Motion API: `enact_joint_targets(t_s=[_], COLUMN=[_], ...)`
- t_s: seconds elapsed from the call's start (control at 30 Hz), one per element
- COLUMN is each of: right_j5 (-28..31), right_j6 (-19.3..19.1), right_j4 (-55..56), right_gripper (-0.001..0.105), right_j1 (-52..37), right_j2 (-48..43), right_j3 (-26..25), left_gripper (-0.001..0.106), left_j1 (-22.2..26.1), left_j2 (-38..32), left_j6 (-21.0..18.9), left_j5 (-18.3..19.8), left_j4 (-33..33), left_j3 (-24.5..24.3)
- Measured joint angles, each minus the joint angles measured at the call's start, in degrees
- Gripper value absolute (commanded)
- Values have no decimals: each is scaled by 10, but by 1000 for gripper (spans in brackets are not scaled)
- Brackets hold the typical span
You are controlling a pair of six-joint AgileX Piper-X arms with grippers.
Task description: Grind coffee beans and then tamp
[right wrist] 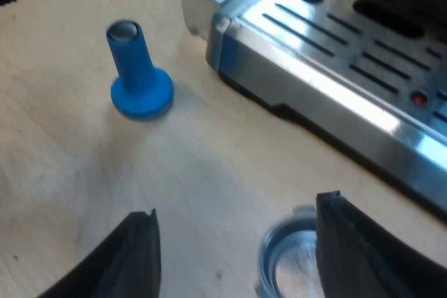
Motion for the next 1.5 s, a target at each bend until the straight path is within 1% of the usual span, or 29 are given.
enact_joint_targets(t_s=[0.03,0.07,0.1,0.17,0.23,0.33,0.4,0.43,0.6,0.67,0.77,0.8,0.87,1.0,1.03,1.07,1.1,1.2,1.27,1.33,1.5], right_j5=[-5,-7,-7,-8,-10,-10,-10,-10,-12,-37,-46,-47,-47,-49,-49,-49,-49,-49,-49,-49,-49], right_j6=[-17,-31,-36,-46,-49,-69,-71,-71,-71,-71,-73,-73,-73,-74,-74,-75,-75,-75,-75,-75,-75], right_j4=[-30,-56,-63,-76,-85,-119,-149,-167,-210,-232,-244,-243,-247,-252,-252,-256,-256,-256,-256,-256,-256], right_gripper=[51,51,52,58,63,63,63,63,63,63,63,63,63,63,63,63,63,63,63,63,63], right_j1=[0,0,0,0,0,0,0,0,0,0,0,0,0,0,0,0,0,0,0,0,0], right_j2=[0,0,0,6,18,43,64,73,103,123,132,133,132,132,132,132,132,132,132,132,132], right_j3=[12,27,32,48,50,50,50,50,50,50,50,50,50,50,50,50,50,50,50,50,50], left_gripper=[63,63,63,63,63,63,63,63,63,63,63,63,63,63,63,63,63,63,63,63,63], left_j1=[0,0,0,0,0,0,0,0,0,5,25,30,57,73,105,111,124,127,127,127,127], left_j2=[0,0,0,0,0,0,0,0,0,0,0,0,0,1,13,17,36,63,83,100,157], left_j6=[-1,-3,-3,-8,-21,-28,-30,-30,-33,-39,-42,-42,-44,-44,-45,-45,-46,-44,-42,-41,-28], left_j5=[-7,-24,-30,-45,-50,-62,-73,-87,-106,-139,-156,-157,-161,-162,-157,-156,-156,-164,-186,-193,-195], left_j4=[0,2,3,4,4,5,5,5,5,5,5,5,5,5,5,5,5,-3,-10,-10,-11], left_j3=[-2,-5,-5,-5,-5,-5,-5,-5,-5,-5,-5,-5,-5,-5,-5,-5,-6,-6,-6,-6,-6])
